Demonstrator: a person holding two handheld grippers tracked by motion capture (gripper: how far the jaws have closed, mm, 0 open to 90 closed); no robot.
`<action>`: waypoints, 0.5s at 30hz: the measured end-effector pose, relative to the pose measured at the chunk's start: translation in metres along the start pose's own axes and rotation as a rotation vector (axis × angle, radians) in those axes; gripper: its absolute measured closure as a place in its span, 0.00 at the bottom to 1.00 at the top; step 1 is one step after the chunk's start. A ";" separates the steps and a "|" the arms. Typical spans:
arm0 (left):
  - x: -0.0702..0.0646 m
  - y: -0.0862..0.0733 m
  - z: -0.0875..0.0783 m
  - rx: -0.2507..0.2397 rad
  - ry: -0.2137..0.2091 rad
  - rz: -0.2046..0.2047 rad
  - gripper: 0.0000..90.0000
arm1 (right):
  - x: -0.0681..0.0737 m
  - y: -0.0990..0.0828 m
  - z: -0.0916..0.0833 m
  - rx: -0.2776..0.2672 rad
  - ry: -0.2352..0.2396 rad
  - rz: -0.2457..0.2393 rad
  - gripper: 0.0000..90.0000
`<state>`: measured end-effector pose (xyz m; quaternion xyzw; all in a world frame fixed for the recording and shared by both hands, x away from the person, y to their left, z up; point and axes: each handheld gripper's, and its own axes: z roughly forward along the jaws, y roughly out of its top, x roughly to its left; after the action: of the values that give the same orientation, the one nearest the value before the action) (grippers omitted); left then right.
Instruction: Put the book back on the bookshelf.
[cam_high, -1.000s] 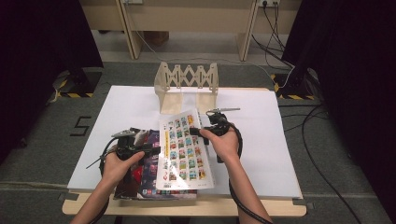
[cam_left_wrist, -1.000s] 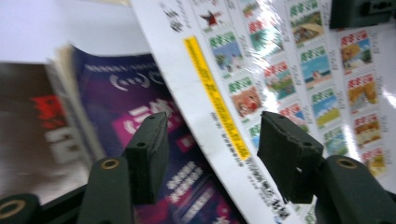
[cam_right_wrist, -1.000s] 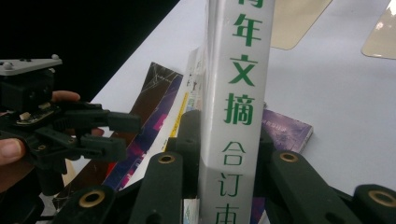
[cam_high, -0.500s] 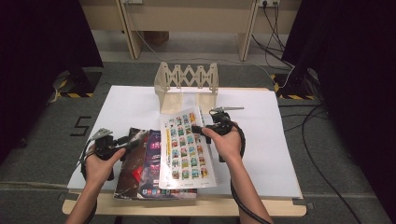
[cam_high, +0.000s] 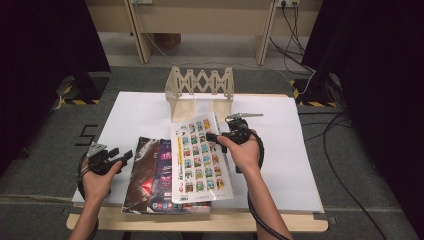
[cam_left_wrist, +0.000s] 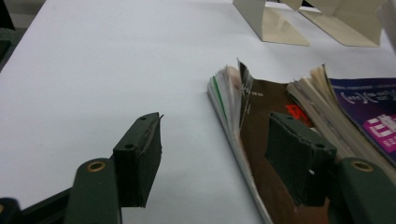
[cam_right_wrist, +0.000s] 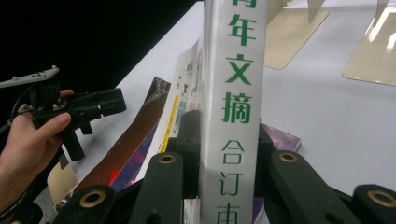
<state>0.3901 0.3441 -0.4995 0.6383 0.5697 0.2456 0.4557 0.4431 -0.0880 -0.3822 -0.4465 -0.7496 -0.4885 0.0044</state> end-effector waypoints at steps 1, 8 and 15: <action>0.001 -0.001 0.001 0.003 -0.001 -0.001 0.39 | 0.000 0.000 -0.001 0.002 0.002 0.000 0.83; 0.001 -0.002 -0.002 -0.032 -0.014 0.001 0.39 | 0.003 0.007 -0.008 -0.020 -0.002 -0.009 0.83; -0.002 -0.003 -0.002 -0.037 -0.009 0.038 0.40 | 0.006 0.015 -0.020 -0.073 -0.028 -0.029 0.83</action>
<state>0.3863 0.3423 -0.5004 0.6416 0.5507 0.2618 0.4653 0.4406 -0.0973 -0.3584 -0.4421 -0.7377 -0.5094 -0.0295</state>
